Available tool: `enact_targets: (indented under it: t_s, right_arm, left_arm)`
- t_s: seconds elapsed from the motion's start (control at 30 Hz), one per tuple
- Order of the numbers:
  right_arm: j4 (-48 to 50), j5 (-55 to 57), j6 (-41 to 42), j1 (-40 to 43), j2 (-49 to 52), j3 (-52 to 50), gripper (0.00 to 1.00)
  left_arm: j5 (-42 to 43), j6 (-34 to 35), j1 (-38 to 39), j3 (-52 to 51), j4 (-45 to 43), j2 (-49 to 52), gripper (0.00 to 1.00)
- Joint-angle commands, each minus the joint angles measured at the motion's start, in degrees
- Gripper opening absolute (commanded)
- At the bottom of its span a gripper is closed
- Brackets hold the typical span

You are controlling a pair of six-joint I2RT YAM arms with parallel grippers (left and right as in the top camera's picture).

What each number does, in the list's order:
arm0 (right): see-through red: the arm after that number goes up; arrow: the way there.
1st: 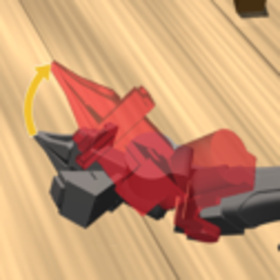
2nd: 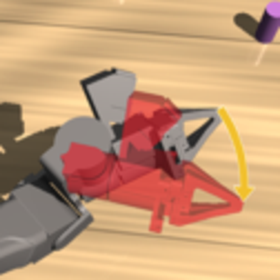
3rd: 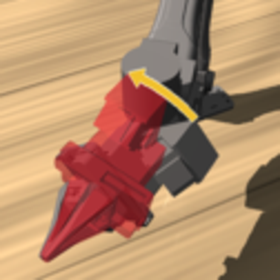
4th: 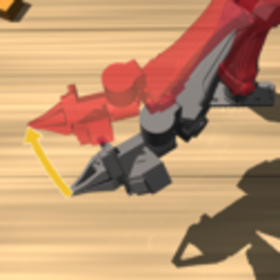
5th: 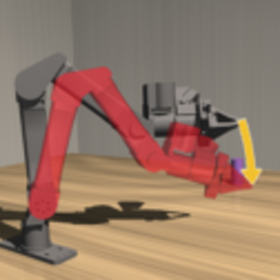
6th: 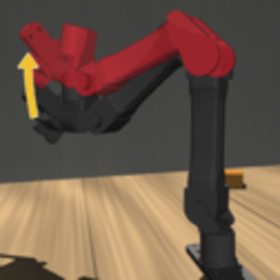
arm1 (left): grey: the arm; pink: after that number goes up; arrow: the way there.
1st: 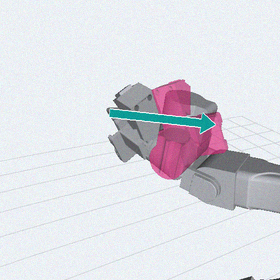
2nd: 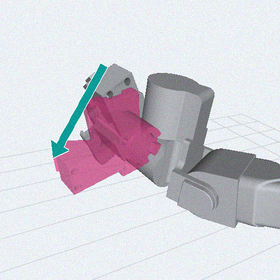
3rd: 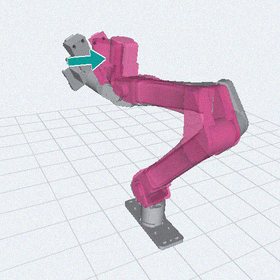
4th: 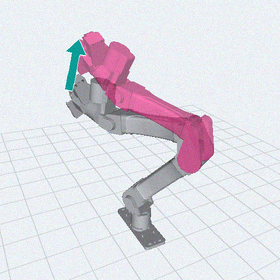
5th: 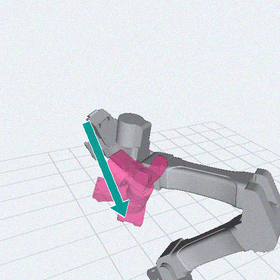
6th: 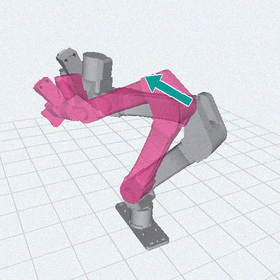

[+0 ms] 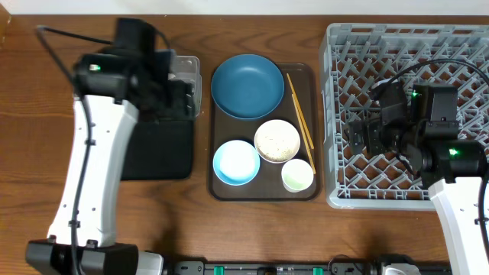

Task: Sort waste into correct bins and load items into the dishwasher rack
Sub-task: 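Move left gripper to white cup and grasp its rim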

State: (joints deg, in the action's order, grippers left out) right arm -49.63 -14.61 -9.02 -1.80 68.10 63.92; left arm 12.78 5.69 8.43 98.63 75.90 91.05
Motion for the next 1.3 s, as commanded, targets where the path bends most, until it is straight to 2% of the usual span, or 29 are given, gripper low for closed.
enact_targets:
  t_s: [0.0,0.2,0.3,0.47,0.6,0.67,0.8,0.93,1.03,1.27]
  right_arm:
    - [0.09,-0.74,0.83,-0.48,0.28,0.94,0.99]
    - [-0.07,-0.92,0.85,-0.48,0.28,0.94,0.99]
    - [-0.09,-0.92,0.85,-0.48,0.28,0.94,0.99]
    - [-0.07,-2.05,0.83,-0.48,0.28,0.94,0.99]
    - [0.09,-2.43,0.85,-0.48,0.28,0.94,0.99]
    - [-0.13,-2.43,0.87,-0.48,0.28,0.94,0.99]
    - [-0.81,-2.43,0.85,-0.48,0.28,0.94,0.99]
    - [-0.98,-2.43,0.85,-0.48,0.28,0.94,0.99]
    - [-1.05,-2.43,0.87,-0.48,0.28,0.94,0.99]
    - [-0.98,-2.40,0.85,-0.48,0.28,0.94,0.99]
  left_arm:
    - [1.16,-1.22,5.09,-3.63,-1.33,0.37,0.73]
    - [1.55,-2.71,13.86,-12.85,-9.29,0.46,0.73]
    - [4.94,-7.63,18.40,-15.96,-13.00,0.66,0.72]
    - [6.12,-13.99,25.59,-16.90,-14.67,0.70,0.72]
    - [6.14,-13.92,30.18,-17.70,-17.46,1.60,0.72]
    - [6.08,-12.44,32.28,-18.34,-18.71,3.28,0.72]
    - [6.05,-7.85,34.14,-18.43,-19.10,7.50,0.64]
    - [5.62,-0.79,33.94,-18.43,-19.80,10.73,0.60]
    - [5.64,5.46,33.90,-18.43,-21.29,11.74,0.59]
    - [5.64,12.94,33.92,-18.45,-23.96,11.82,0.52]
